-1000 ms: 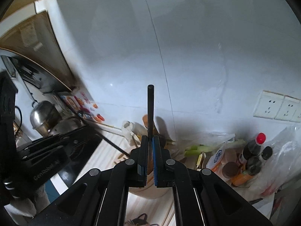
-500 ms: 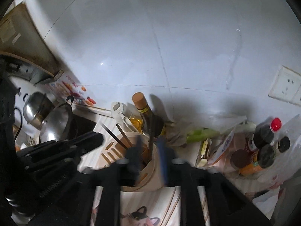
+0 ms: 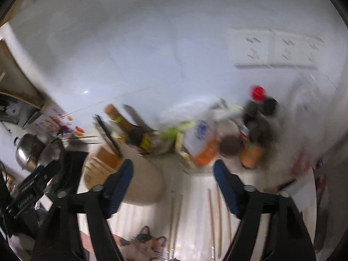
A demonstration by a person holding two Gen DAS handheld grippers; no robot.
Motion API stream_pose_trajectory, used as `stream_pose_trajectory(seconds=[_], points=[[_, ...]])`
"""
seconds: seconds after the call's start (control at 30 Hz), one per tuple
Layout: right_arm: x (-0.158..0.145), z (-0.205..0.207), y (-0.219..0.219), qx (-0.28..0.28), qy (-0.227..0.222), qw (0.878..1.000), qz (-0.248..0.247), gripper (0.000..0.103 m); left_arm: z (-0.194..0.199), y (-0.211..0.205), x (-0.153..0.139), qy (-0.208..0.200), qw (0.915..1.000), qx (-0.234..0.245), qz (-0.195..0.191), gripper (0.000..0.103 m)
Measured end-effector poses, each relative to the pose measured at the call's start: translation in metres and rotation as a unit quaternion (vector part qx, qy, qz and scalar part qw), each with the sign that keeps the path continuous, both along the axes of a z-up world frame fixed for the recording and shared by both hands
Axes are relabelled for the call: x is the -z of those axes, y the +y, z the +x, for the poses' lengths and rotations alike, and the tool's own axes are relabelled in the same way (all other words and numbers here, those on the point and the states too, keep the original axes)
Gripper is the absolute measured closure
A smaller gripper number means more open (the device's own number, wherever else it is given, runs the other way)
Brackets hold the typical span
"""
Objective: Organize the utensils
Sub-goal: 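Carry both black chopsticks up and release them into the cream holder, then grasp a wooden chopstick with the left tool while the right tool grasps another wooden chopstick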
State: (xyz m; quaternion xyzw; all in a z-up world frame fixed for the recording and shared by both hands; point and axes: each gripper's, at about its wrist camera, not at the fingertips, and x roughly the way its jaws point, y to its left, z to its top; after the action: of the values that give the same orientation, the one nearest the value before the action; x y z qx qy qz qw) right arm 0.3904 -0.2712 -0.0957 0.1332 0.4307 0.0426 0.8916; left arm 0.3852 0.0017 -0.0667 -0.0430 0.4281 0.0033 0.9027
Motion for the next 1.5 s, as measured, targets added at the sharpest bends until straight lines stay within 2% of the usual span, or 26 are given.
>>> stream_pose_trajectory(seconds=[0.1,0.17,0.3,0.33,0.37,0.43,0.47,0.53,0.57,0.63,0.67,0.73,0.8,0.83,0.87,0.9,1.1,1.27,1.4,1.5], points=[[0.03,-0.01,-0.017,0.021,0.019,1.0,-0.007,0.006,-0.004,-0.021,0.03,0.033,0.9993,0.014,0.011,0.0],[0.053,-0.014,-0.03,0.026,0.038,0.999,-0.007,0.006,-0.007,-0.038,0.056,0.052,0.9978,0.023,0.034,0.0],[0.104,-0.016,-0.046,0.035,0.093,0.995,-0.016,0.007,-0.008,-0.064,0.11,0.11,0.992,0.036,0.049,0.0],[0.115,-0.016,-0.05,0.032,0.108,0.994,-0.011,0.017,-0.008,-0.07,0.125,0.126,0.9898,0.04,0.053,0.0],[0.128,-0.016,-0.055,0.029,0.127,0.992,-0.001,0.036,-0.009,-0.074,0.136,0.14,0.9879,0.04,0.055,0.0],[0.149,-0.014,-0.059,0.027,0.156,0.987,0.005,0.056,-0.008,-0.078,0.162,0.169,0.9832,0.04,0.057,0.0],[0.159,-0.013,-0.06,0.022,0.166,0.986,0.012,0.061,-0.006,-0.079,0.173,0.18,0.9811,0.041,0.057,0.004],[0.172,-0.011,-0.058,0.009,0.182,0.983,0.019,0.062,-0.002,-0.083,0.195,0.204,0.9761,0.048,0.056,0.015],[0.179,-0.01,-0.058,0.007,0.189,0.982,0.02,0.068,0.0,-0.085,0.205,0.218,0.9732,0.05,0.055,0.028],[0.188,-0.01,-0.056,-0.001,0.196,0.98,0.027,0.073,0.005,-0.089,0.221,0.237,0.9687,0.058,0.049,0.041],[0.192,-0.01,-0.055,-0.004,0.2,0.979,0.029,0.076,0.007,-0.091,0.227,0.242,0.967,0.062,0.049,0.051],[0.196,-0.007,-0.051,-0.008,0.201,0.979,0.032,0.077,0.011,-0.099,0.239,0.256,0.9623,0.076,0.053,0.055],[0.199,-0.006,-0.049,-0.009,0.205,0.978,0.037,0.077,0.013,-0.105,0.248,0.262,0.9594,0.085,0.058,0.077],[0.201,-0.005,-0.047,-0.008,0.207,0.978,0.039,0.077,0.013,-0.106,0.253,0.268,0.9576,0.088,0.061,0.081],[0.202,-0.003,-0.045,-0.008,0.209,0.977,0.038,0.077,0.013,-0.106,0.251,0.257,0.9611,0.087,0.053,0.091],[0.204,-0.002,-0.044,-0.01,0.212,0.976,0.039,0.077,0.012,-0.106,0.252,0.259,0.9604,0.087,0.053,0.098],[0.213,0.002,-0.024,-0.025,0.228,0.973,0.042,0.077,-0.01,-0.074,0.249,0.261,0.963,0.049,0.046,0.099],[0.232,0.012,0.029,-0.068,0.253,0.964,0.045,0.077,-0.049,-0.017,0.246,0.273,0.9615,-0.013,0.03,0.099],[0.251,0.023,0.076,-0.097,0.268,0.959,0.008,0.077,-0.074,0.03,0.247,0.281,0.9571,-0.069,0.009,0.099],[0.268,0.028,0.102,-0.116,0.295,0.948,-0.043,0.077,-0.082,0.05,0.247,0.286,0.9547,-0.081,-0.014,0.099]])
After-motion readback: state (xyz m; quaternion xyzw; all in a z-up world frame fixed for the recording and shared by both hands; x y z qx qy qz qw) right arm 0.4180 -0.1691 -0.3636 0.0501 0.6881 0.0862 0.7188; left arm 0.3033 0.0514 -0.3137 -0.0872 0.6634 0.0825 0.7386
